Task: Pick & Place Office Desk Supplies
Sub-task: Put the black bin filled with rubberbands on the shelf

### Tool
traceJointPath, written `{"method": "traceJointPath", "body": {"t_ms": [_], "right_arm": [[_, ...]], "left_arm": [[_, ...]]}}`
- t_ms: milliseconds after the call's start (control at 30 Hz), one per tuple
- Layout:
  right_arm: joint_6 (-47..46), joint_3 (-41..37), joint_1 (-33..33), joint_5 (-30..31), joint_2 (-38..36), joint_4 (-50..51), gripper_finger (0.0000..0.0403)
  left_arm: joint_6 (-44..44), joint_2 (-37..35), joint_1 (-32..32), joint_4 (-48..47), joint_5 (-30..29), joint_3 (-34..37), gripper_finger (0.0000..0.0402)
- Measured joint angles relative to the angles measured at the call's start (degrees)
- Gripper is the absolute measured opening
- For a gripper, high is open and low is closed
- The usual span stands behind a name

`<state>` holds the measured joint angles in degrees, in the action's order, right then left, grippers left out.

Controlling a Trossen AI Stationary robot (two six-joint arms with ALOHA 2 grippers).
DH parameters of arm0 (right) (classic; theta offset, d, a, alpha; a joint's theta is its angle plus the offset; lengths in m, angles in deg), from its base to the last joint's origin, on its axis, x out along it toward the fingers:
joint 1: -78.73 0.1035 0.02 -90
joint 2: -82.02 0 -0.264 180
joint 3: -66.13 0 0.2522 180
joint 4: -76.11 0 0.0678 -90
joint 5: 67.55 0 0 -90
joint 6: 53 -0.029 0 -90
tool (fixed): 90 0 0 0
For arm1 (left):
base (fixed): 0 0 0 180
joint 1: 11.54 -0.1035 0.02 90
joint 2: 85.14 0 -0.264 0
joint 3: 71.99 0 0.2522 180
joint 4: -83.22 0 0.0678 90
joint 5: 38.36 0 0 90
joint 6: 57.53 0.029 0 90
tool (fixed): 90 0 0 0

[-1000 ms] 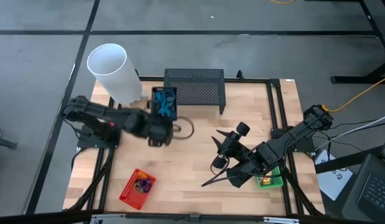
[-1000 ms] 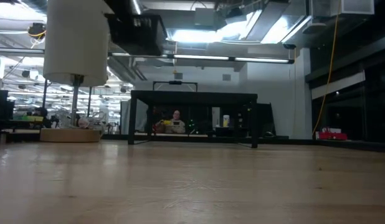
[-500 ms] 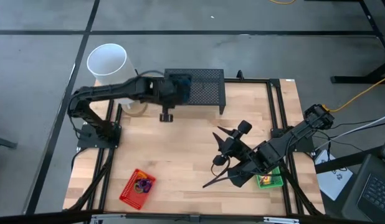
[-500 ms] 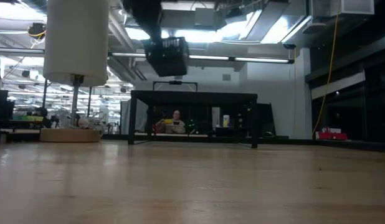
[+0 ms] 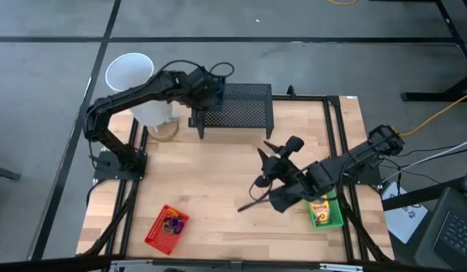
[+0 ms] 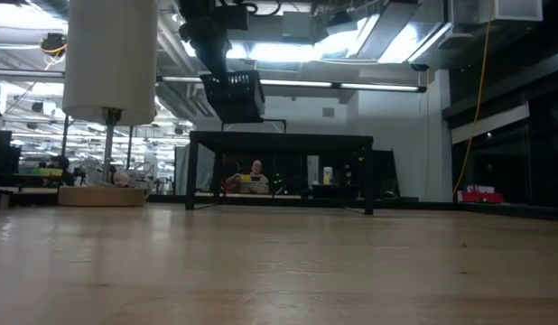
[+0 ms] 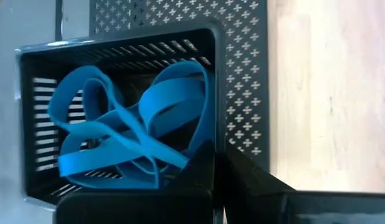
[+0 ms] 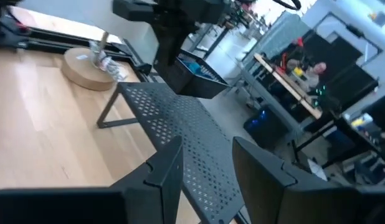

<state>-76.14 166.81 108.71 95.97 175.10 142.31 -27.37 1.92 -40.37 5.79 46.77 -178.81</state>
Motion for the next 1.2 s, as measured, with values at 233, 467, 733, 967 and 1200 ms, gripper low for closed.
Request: {"method": "traceJointPath", "body": {"t_ms": [233, 467, 733, 967, 1200], "right_arm": [[-0.47, 0.0, -2.55, -7.07, 0.02, 0.0, 0.0139], [-1.88, 0.0, -2.68, -8.75, 0.02, -0.22, 0.0139], [-1.9, 0.0, -2.67, -10.46, 0.02, -0.22, 0.0139], [-0.5, 0.0, -3.73, -10.09, 0.02, -0.22, 0.0139], [-0.37, 0.0, -4.63, -10.13, 0.02, -0.22, 0.0139]], "left_arm": [[0.7, 2.28, -4.54, -0.26, -0.01, 0.0, 0.0003], [-0.74, 4.18, -5.21, 0.17, -0.9, 3.58, 0.0003], [-1.51, 4.05, -3.81, 3.65, -2.15, 7.78, 0.0003], [-2.33, 4.01, -1.82, 4.35, -2.02, 7.82, 0.0003], [-4.63, 4.0, -0.6, 3.43, -2.01, 7.82, 0.0003]]}}
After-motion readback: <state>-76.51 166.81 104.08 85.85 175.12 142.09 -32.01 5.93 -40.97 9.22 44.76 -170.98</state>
